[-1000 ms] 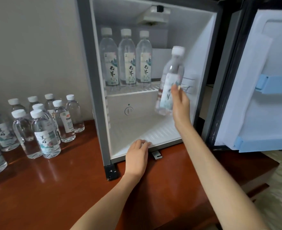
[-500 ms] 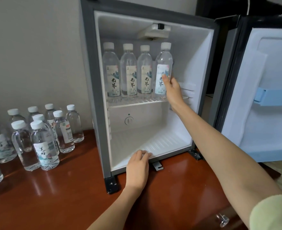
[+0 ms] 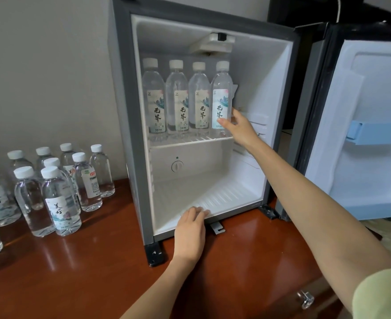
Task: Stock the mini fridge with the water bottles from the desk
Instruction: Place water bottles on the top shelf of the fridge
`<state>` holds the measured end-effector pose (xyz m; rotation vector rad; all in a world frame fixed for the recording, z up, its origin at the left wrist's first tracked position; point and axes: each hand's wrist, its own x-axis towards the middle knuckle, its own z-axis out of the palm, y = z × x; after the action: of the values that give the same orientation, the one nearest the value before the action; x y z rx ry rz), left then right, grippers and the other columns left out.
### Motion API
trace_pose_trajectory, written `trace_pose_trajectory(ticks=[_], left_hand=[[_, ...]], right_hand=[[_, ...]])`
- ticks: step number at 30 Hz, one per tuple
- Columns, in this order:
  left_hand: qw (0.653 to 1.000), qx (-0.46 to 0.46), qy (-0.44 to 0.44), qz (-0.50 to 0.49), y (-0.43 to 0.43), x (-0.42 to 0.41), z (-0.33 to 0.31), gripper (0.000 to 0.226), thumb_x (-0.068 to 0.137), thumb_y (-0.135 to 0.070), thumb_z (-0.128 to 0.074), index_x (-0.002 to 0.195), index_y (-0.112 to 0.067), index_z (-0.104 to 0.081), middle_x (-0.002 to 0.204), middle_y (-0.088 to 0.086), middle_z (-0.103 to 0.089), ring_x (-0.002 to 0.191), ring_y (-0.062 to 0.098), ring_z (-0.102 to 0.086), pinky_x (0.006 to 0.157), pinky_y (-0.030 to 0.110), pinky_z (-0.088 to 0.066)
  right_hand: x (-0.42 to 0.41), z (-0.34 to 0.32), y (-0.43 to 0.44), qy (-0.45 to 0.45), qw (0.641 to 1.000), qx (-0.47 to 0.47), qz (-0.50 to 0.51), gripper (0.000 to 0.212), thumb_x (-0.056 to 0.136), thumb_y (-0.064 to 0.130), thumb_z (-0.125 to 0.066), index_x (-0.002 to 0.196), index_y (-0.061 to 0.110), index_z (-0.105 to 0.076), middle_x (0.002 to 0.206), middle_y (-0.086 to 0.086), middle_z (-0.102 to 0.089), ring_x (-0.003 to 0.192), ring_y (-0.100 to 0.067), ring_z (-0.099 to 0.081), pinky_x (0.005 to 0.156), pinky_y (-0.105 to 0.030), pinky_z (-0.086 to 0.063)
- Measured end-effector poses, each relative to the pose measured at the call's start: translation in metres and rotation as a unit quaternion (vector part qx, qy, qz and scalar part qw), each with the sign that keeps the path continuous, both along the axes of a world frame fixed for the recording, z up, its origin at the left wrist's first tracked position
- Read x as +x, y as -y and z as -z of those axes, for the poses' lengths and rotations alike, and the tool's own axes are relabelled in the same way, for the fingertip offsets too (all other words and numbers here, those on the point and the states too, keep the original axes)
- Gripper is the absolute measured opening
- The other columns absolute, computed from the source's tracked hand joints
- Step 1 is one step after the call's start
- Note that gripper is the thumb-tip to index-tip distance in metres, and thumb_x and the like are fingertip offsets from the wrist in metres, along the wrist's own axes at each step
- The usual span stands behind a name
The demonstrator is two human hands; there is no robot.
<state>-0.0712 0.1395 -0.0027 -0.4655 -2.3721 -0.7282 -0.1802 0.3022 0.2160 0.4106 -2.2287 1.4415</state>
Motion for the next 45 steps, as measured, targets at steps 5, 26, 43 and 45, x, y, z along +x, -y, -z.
trace_pose_trajectory(ticks=[5,26,43,45], left_hand=[[1.0,0.0,-0.002,-0.002,-0.001,0.001,0.0,0.034,0.084,0.006,-0.058,0.113,-0.009,-0.069,0.109,0.007,-0.065,0.1,0.027,-0.062,0.086,0.034,-0.051],[1.0,0.003,0.017,0.001,0.005,0.005,0.005,0.043,0.086,0.005,-0.05,0.122,-0.013,-0.064,0.127,0.006,-0.057,0.119,0.023,-0.054,0.099,0.029,-0.044],[0.981,0.182,0.005,-0.072,0.089,0.101,0.007,0.043,0.082,0.007,-0.051,0.115,-0.018,-0.064,0.11,-0.004,-0.059,0.1,0.011,-0.057,0.088,0.016,-0.04],[0.964,0.235,0.018,-0.123,0.114,0.113,0.008,0.046,0.08,0.006,-0.052,0.115,-0.022,-0.064,0.106,-0.007,-0.059,0.09,0.006,-0.056,0.083,0.015,-0.039]], right_hand=[[-0.011,-0.002,-0.005,0.031,0.999,0.034,0.004,0.051,0.097,0.025,-0.057,0.144,0.011,-0.041,0.142,-0.006,-0.052,0.13,-0.02,-0.048,0.109,-0.036,-0.039],[-0.027,0.015,0.01,0.059,0.959,0.215,0.172,0.059,0.105,0.039,-0.029,0.155,0.013,-0.012,0.153,-0.01,-0.037,0.147,-0.029,-0.018,0.121,-0.04,-0.009],[0.152,0.152,0.09,0.036,0.999,-0.013,0.01,0.027,0.098,0.017,-0.05,0.123,0.021,-0.06,0.106,-0.001,-0.069,0.102,-0.019,-0.063,0.09,-0.033,-0.045],[0.176,0.168,0.121,0.037,0.998,-0.017,-0.041,0.023,0.096,0.012,-0.053,0.108,0.029,-0.063,0.094,0.008,-0.07,0.091,-0.006,-0.065,0.082,-0.026,-0.049]])
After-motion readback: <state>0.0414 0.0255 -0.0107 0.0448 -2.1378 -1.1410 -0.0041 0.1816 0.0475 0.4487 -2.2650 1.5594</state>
